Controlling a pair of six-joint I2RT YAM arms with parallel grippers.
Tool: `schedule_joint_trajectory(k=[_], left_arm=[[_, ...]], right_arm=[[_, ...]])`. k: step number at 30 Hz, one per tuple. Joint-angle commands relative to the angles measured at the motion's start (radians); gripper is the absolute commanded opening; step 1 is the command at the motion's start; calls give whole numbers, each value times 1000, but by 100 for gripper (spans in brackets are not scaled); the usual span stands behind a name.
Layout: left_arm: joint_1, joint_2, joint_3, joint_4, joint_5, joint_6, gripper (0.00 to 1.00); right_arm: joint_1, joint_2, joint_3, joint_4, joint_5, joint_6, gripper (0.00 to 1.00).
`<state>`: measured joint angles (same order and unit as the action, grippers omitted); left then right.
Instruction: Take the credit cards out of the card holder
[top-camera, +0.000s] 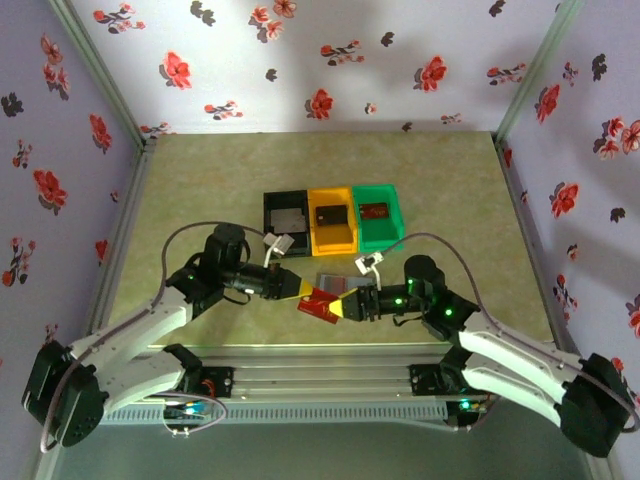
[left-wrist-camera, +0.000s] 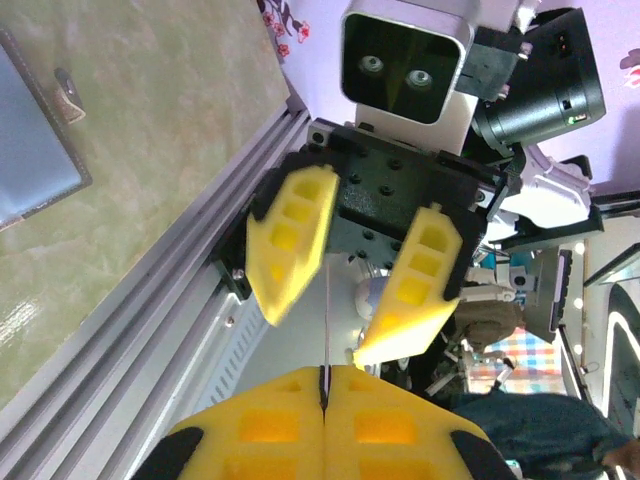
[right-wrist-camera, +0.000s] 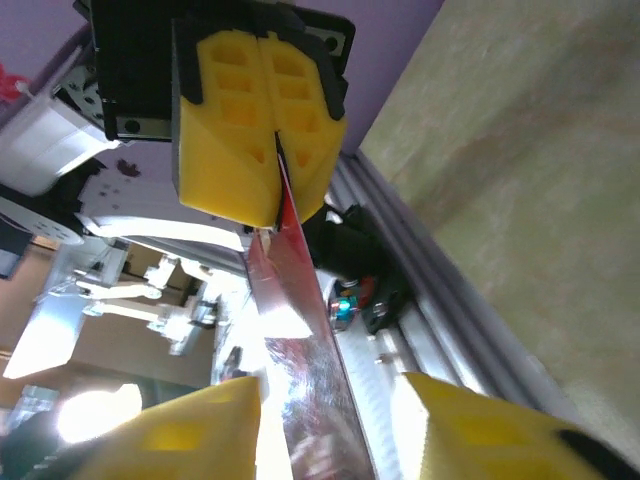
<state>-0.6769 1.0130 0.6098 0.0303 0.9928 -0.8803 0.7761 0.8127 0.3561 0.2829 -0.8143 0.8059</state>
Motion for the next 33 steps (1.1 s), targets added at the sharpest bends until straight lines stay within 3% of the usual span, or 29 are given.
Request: schedule_joint_trajectory(k=[1, 10, 24, 33], left_arm=[[-4, -47, -2, -8, -42, 17, 0], [-4, -114, -52, 122, -192, -91, 0], [-12, -112, -76, 209, -201, -142, 0], [-15, -111, -90, 236, -200, -150, 0]], right_arm=[[-10, -76, -7, -68, 66, -41, 53], [6, -142, -148, 254, 107, 99, 54], [62, -124, -128, 278, 198, 64, 43], [65, -118, -121, 299, 234, 59, 30]])
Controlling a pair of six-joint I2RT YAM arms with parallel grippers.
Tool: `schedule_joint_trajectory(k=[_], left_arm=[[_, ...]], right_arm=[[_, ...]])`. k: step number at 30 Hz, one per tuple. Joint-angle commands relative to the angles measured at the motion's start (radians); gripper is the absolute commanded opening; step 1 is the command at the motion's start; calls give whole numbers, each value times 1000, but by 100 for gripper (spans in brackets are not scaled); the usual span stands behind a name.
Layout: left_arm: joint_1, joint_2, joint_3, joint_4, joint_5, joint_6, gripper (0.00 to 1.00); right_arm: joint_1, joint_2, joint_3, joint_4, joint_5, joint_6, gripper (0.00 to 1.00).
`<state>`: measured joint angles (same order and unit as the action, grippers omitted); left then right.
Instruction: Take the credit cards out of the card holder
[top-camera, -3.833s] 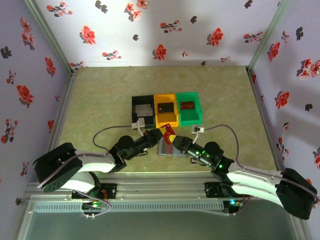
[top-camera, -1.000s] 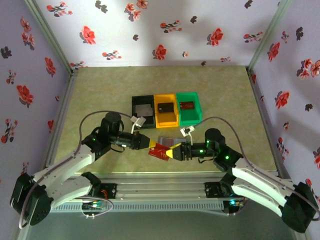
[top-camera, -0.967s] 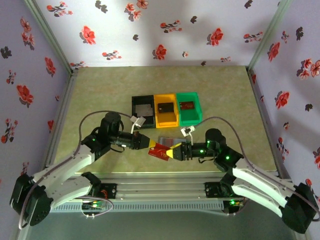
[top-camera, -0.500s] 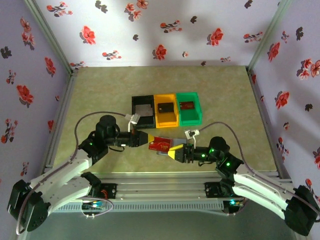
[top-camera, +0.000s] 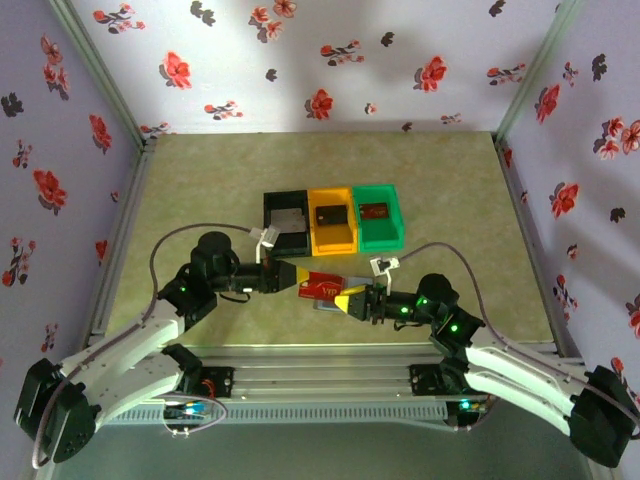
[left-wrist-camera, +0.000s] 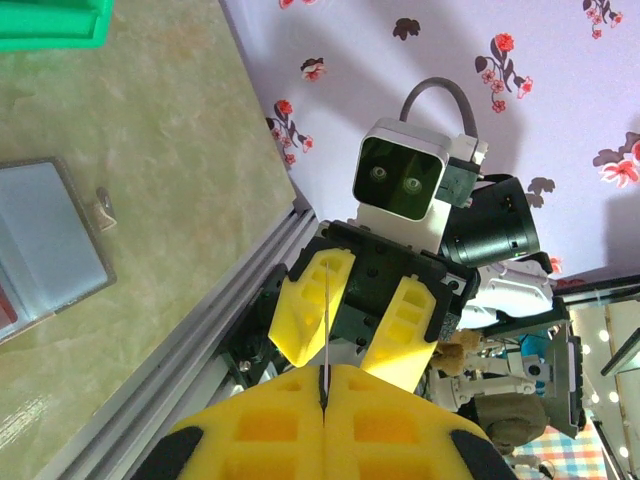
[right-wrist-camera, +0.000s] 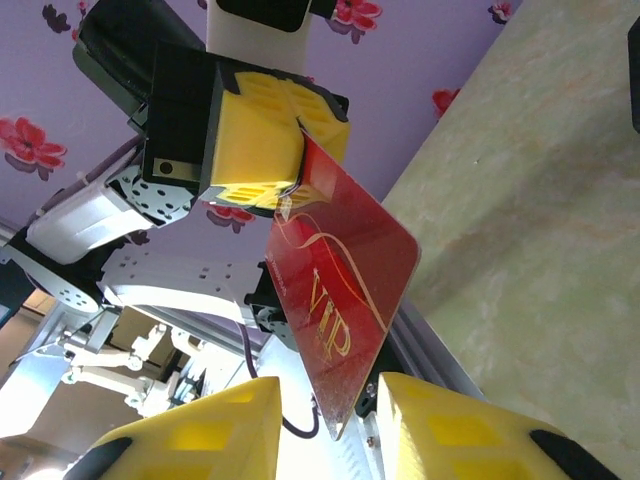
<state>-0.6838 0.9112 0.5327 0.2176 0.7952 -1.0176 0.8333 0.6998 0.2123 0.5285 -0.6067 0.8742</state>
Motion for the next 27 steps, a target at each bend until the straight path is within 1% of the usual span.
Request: schedule_joint_trajectory(k=[1, 6, 11, 14, 20, 22, 27], left_arm=[[-8, -8, -15, 51, -2, -14, 0], [-8, -9, -23, 69, -2, -22, 0], [-10, -9, -23, 75, -2, -21, 0], [-10, -9, -21, 75, -4, -19, 0], [-9, 10, -19, 71, -8, -5, 0], [-11, 15, -16, 70, -10, 1, 1], [-8, 15, 12, 14, -38, 40, 35]], right_arm=[[8, -2, 26, 57, 26, -9, 29], [10, 14, 33, 79, 22, -4, 28], [14, 43, 36, 110, 12, 3, 21], [18, 48, 38, 119, 5, 3, 16], [18, 29, 41, 80, 20, -22, 0], [17, 17, 44, 53, 31, -35, 0], [14, -36, 59, -64, 74, -77, 0]])
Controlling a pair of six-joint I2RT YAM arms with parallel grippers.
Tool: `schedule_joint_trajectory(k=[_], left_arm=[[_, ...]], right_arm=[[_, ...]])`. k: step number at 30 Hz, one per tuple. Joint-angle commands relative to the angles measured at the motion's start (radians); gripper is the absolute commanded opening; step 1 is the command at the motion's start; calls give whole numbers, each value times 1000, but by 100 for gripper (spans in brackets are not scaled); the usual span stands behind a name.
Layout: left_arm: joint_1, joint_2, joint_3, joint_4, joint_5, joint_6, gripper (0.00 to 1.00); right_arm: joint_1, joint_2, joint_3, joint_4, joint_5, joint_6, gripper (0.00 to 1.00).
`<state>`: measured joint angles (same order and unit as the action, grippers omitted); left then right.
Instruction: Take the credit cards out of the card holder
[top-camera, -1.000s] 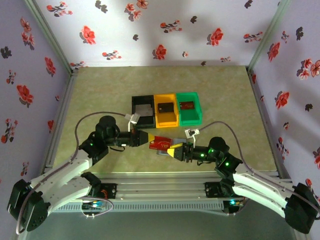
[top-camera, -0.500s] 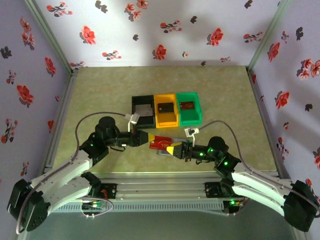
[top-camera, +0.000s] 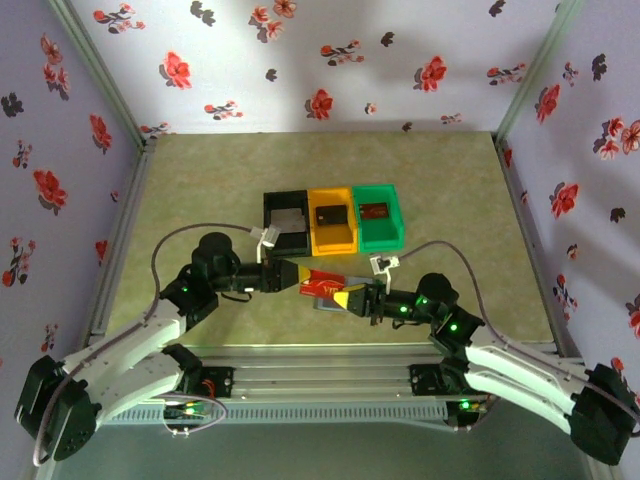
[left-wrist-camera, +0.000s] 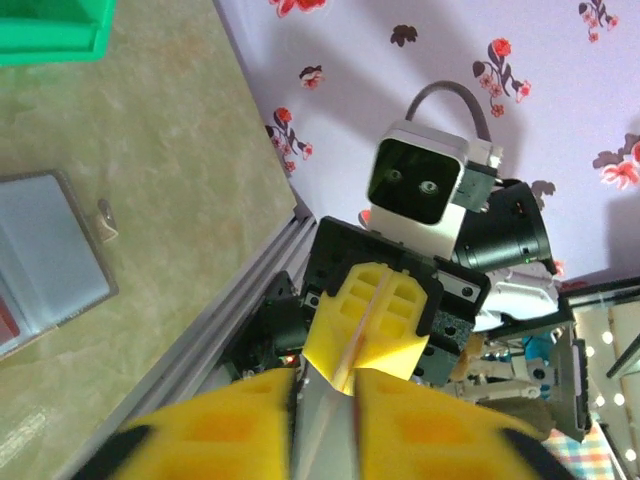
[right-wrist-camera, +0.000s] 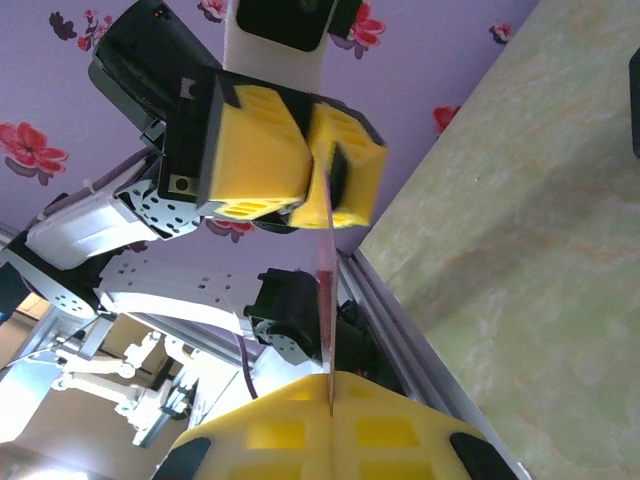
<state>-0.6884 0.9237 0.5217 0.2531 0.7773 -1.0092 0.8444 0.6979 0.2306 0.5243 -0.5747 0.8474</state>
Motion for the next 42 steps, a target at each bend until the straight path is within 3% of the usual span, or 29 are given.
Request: schedule_joint_trajectory(k=[1, 4, 6, 16, 22, 31, 38, 42], left_arm=[[-4, 2, 34, -35, -30, 41, 41], [-3, 9, 58, -63, -45, 61, 52], [-2, 16, 80, -100, -58, 85, 64], [37, 27, 216, -291, -156, 203, 100], [88, 38, 260, -362, -223, 230, 100], [155, 46, 379, -620, -405, 363, 100], [156, 58, 506, -866, -703, 511, 100], [156, 46, 498, -905, -802, 588, 100]], right_arm=[[1, -44, 44, -82, 49, -58, 0], [-11, -73, 51, -154, 73, -78, 0], [-26, -88, 63, -217, 85, -92, 0], [-117, -118, 138, -469, 110, -148, 0], [-153, -117, 202, -588, 113, -192, 0], [-232, -70, 341, -848, 167, -277, 0], [-388, 37, 449, -957, 97, -323, 0], [-491, 136, 526, -992, 36, -337, 0]])
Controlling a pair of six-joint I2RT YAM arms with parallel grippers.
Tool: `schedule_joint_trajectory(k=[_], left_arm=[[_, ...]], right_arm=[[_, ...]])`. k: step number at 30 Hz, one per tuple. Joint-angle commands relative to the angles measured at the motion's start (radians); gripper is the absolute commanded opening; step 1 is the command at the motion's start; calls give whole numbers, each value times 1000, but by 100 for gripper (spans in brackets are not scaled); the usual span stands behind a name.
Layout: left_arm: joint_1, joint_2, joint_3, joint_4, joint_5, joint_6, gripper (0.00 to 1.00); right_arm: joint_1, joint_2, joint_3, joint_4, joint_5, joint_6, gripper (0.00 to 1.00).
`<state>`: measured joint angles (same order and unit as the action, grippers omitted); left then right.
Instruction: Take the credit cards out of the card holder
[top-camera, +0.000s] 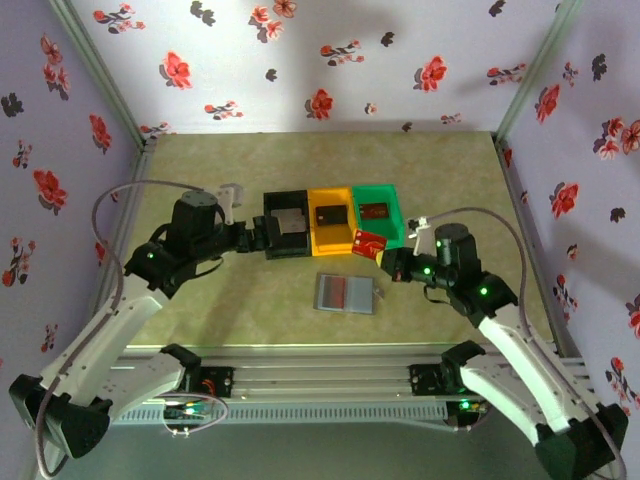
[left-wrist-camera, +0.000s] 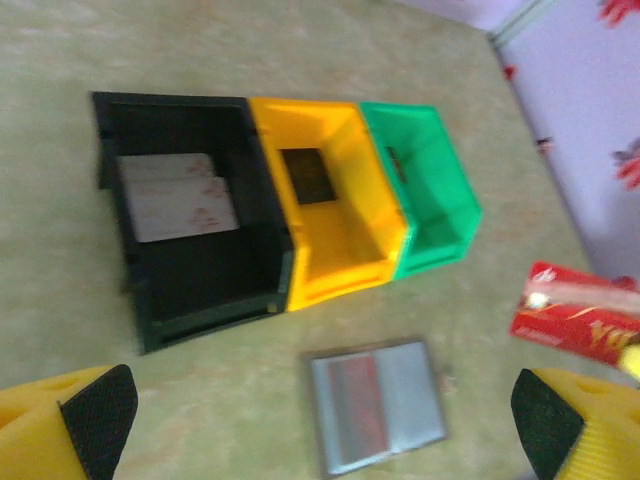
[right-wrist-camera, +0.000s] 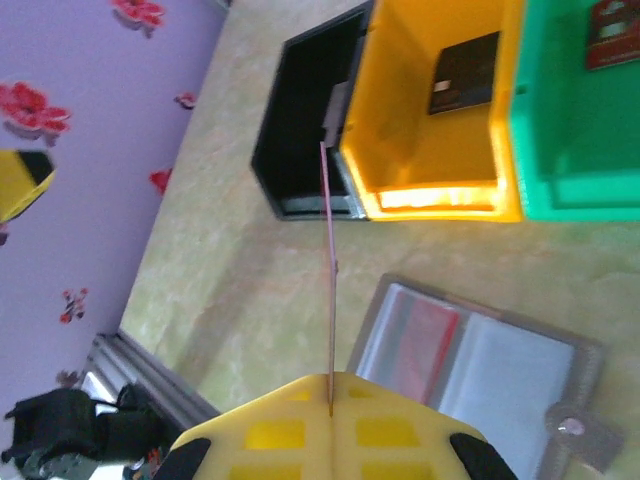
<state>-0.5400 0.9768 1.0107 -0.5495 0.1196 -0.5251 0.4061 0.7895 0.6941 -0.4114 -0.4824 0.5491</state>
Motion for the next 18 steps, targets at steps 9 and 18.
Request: schedule_joint_trajectory(k=[9, 18], left_arm=[[8, -49, -127, -33, -249, 117, 100], [8, -81, -132, -58, -313, 116, 100]], right_arm=[[-155, 322, 242, -118, 14, -82, 0], [-163, 580, 388, -131, 93, -139, 0]])
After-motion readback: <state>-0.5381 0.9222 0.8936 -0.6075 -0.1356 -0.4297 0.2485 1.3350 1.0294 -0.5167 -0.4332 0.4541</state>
